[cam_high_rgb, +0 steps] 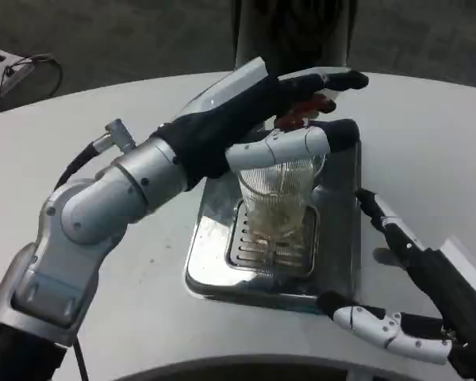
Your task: Grasp the cup under the faucet to collect the drink, then remove the cup.
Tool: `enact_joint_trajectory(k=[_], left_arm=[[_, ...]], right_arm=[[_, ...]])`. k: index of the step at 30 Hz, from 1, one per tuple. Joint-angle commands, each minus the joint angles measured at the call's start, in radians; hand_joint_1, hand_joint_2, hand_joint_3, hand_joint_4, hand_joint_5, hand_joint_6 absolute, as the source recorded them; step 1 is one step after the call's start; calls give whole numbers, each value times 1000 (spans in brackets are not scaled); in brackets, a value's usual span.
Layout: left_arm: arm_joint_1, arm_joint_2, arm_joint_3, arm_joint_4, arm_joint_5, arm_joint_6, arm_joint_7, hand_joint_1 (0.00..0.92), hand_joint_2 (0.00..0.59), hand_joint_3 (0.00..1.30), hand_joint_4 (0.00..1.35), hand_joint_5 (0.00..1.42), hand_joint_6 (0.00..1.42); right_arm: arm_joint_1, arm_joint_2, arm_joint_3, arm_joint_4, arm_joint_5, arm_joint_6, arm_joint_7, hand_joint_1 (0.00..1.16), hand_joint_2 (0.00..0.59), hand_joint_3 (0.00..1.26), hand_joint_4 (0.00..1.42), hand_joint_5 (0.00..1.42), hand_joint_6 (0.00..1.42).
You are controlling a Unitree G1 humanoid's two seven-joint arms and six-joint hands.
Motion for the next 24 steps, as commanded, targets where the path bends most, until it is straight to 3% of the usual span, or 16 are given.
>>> enact_joint_trajectory(k=[1, 4, 9, 12, 16, 19, 24], left_arm=[[41, 12, -32, 26, 32, 28, -39, 0, 0, 192, 104, 188, 176], [38, 12, -31, 26, 31, 30, -39, 0, 0, 192, 104, 187, 176], [34, 15, -28, 24, 30, 31, -40, 0, 0, 191, 104, 186, 176], [31, 19, -23, 19, 31, 30, -38, 0, 0, 191, 104, 186, 176], [30, 24, -12, 9, 29, 27, -31, 0, 0, 191, 107, 186, 175], [30, 29, 1, 0, 26, 28, -27, 0, 0, 191, 111, 185, 171], [35, 43, 13, -10, 24, 26, -27, 0, 0, 191, 126, 185, 163]], right_arm=[[-50, 50, 46, 92, -8, -52, -70, 640, 239, 0, 0, 0, 137], [-84, 84, 74, 160, -27, -84, -126, 649, 221, 0, 0, 0, 137], [-118, 125, 102, 204, -90, -77, -204, 673, 212, 0, 0, 0, 137], [-168, 157, 105, 261, -85, -61, -239, 698, 209, 0, 0, 9, 135], [-230, 167, 125, 334, -92, -74, -258, 709, 201, 0, 0, 25, 117], [-259, 154, 142, 368, -115, -101, -271, 713, 200, 0, 1, 40, 116], [-324, 183, 132, 434, -106, -84, -305, 715, 200, 0, 11, 57, 116]])
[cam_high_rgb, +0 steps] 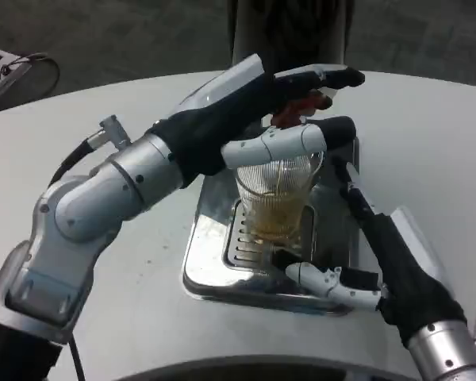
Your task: Grasp the cup under the faucet to collect the drink, then remove the cup.
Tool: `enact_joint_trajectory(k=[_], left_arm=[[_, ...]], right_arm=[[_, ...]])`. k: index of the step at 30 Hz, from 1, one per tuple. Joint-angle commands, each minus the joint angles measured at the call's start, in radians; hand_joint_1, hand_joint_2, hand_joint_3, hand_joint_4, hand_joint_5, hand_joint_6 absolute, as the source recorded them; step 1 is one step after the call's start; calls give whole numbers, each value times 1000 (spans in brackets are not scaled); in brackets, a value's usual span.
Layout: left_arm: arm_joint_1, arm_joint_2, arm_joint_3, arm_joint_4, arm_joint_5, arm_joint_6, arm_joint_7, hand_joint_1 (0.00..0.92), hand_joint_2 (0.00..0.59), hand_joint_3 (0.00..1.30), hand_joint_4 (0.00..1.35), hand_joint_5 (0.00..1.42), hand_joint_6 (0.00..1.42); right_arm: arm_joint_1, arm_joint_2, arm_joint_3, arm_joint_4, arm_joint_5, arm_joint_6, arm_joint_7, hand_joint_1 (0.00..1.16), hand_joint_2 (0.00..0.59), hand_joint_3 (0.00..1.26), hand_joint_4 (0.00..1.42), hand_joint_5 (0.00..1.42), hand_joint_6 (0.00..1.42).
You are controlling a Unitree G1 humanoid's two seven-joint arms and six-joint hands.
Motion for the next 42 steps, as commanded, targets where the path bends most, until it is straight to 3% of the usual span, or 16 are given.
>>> enact_joint_trajectory(k=[1, 16, 42], left_arm=[[37, 33, -1, 5, 23, 24, -27, 0, 0, 191, 126, 185, 162], [37, 63, 15, 4, 10, 8, -47, 0, 0, 191, 127, 192, 160], [22, 65, 18, -7, 14, 19, -63, 0, 0, 200, 136, 197, 144]], right_arm=[[-55, 22, -2, 60, -4, -8, -39, 715, 200, 0, 11, 57, 116], [-139, 61, 19, 200, -7, -22, -98, 716, 200, 0, 21, 68, 116], [-297, 101, 48, 421, -13, -49, -175, 711, 206, 0, 44, 83, 116]])
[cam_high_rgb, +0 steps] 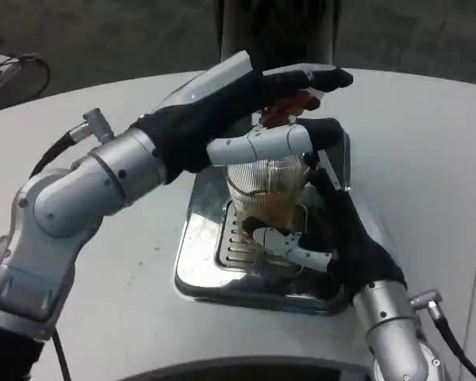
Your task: Grasp the cup under the faucet to collect the drink, then remove the cup.
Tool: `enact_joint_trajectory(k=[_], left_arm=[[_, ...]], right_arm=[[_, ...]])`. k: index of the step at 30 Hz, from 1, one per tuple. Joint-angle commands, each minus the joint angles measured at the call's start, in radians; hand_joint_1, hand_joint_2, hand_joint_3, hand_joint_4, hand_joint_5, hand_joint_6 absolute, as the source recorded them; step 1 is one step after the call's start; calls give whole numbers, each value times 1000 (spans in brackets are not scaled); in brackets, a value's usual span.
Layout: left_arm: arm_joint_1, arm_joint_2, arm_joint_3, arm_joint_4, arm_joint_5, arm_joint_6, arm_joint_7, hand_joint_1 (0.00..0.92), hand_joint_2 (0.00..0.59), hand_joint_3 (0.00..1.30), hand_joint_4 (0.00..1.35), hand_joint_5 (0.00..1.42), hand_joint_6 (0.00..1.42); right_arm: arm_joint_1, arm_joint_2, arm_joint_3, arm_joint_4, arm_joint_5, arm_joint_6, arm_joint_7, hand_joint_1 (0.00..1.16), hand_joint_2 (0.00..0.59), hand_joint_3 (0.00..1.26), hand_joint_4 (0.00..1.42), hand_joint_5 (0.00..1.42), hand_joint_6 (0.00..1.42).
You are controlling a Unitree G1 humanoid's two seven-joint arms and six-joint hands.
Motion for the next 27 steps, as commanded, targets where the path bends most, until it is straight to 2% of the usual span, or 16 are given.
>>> enact_joint_trajectory(k=[1, 19, 27], left_arm=[[22, 22, -3, 9, 21, 25, -22, 0, 0, 200, 136, 197, 144], [-14, 24, -7, 52, 29, 19, -34, 0, 0, 200, 136, 197, 144], [-5, 36, -1, 51, 27, 17, -40, 0, 0, 201, 137, 197, 144]], right_arm=[[-30, 11, 8, 34, -4, -25, -25, 711, 206, 0, 44, 83, 116], [-120, 49, 1, 191, 33, -53, -71, 702, 220, 0, 53, 96, 134], [-136, 94, 18, 223, 24, -54, -123, 693, 226, 37, 126, 150, 153]])
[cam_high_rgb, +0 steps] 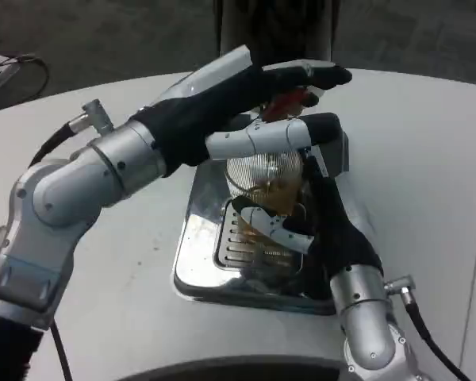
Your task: Grasp the cup under the faucet to collect the drink, then remove the cup.
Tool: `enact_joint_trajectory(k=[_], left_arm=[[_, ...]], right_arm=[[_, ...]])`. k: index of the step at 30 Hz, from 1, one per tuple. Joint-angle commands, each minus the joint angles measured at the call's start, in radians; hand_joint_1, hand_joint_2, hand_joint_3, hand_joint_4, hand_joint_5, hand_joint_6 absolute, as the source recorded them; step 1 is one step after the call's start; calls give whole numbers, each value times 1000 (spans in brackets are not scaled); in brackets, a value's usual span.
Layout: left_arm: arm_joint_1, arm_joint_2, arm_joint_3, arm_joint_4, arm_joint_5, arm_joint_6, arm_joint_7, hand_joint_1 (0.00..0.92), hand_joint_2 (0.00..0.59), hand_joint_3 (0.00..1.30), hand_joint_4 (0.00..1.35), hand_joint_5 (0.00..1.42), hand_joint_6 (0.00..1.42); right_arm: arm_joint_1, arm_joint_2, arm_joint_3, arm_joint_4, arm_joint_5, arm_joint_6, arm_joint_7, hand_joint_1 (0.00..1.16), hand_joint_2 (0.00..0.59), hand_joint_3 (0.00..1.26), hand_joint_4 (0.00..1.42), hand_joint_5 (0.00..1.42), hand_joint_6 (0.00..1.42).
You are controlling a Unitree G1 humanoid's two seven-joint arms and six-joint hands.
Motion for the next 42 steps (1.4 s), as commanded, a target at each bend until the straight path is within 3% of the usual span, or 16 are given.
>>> enact_joint_trajectory(k=[1, 15, 29, 42], left_arm=[[29, 32, 0, 14, 23, 25, -20, 0, 0, 201, 137, 197, 144], [67, 48, 17, -25, 15, 38, -18, 0, 0, 219, 160, 211, 157], [78, 32, 30, -25, 8, 31, 8, 0, 0, 241, 184, 256, 171], [74, -1, 89, -26, -35, 13, 69, 0, 0, 272, 231, 326, 208]], right_arm=[[-8, 39, 16, 22, 1, -5, -21, 697, 229, 48, 139, 155, 154], [31, 92, 9, 10, 18, -36, -82, 753, 248, 238, 273, 278, 307], [46, 88, 2, -1, 16, -58, -127, 763, 251, 354, 394, 353, 398], [70, 59, -23, -61, 20, -57, -125, 751, 261, 399, 438, 414, 443]])
